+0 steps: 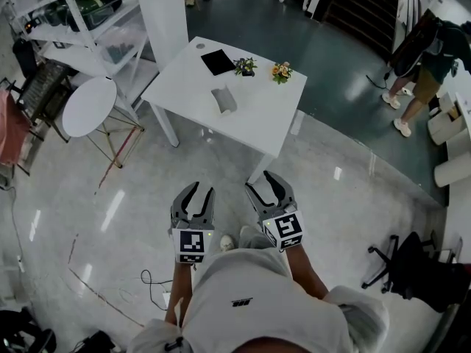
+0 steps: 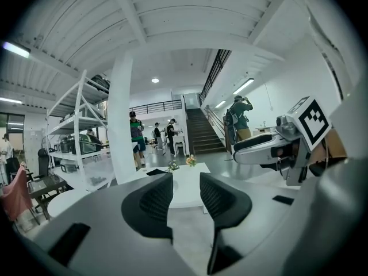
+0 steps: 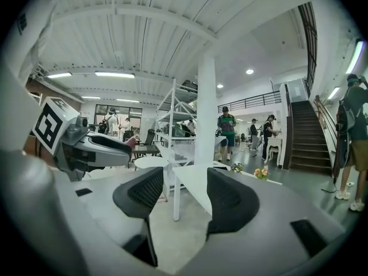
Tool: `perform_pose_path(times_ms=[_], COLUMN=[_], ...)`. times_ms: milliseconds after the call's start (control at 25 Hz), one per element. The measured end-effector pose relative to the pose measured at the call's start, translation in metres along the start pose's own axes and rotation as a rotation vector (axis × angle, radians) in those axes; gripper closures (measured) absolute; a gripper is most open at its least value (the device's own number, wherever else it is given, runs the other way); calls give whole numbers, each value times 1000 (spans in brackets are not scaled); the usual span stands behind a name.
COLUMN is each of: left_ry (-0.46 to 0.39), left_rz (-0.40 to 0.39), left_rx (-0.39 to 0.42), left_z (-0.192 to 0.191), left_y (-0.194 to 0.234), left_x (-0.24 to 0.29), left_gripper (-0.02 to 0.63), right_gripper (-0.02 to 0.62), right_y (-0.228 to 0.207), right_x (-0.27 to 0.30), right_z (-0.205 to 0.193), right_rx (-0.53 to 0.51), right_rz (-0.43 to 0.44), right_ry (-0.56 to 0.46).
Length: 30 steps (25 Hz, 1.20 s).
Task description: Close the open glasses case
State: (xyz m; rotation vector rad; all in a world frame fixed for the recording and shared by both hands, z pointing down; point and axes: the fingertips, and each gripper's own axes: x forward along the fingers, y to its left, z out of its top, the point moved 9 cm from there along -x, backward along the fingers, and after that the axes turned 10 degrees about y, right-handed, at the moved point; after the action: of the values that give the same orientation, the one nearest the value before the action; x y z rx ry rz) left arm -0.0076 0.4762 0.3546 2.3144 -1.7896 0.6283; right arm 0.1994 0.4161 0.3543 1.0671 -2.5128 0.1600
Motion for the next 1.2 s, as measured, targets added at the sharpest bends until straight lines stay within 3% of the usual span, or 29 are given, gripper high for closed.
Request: perform_pose_path(times_ms=[680, 1200], left_ry=[1, 17], left_rz=[-5, 16], left_rx=[8, -8], left_z=[17, 41], left_y=[33, 61], left_x=[54, 123], left_gripper=[446, 446], right_gripper=[354, 354], right_y=[-29, -82], right_x=[54, 115], right_z=[16, 39], right_rx=[8, 1], right_rz=[0, 24], right_ry=[-1, 12])
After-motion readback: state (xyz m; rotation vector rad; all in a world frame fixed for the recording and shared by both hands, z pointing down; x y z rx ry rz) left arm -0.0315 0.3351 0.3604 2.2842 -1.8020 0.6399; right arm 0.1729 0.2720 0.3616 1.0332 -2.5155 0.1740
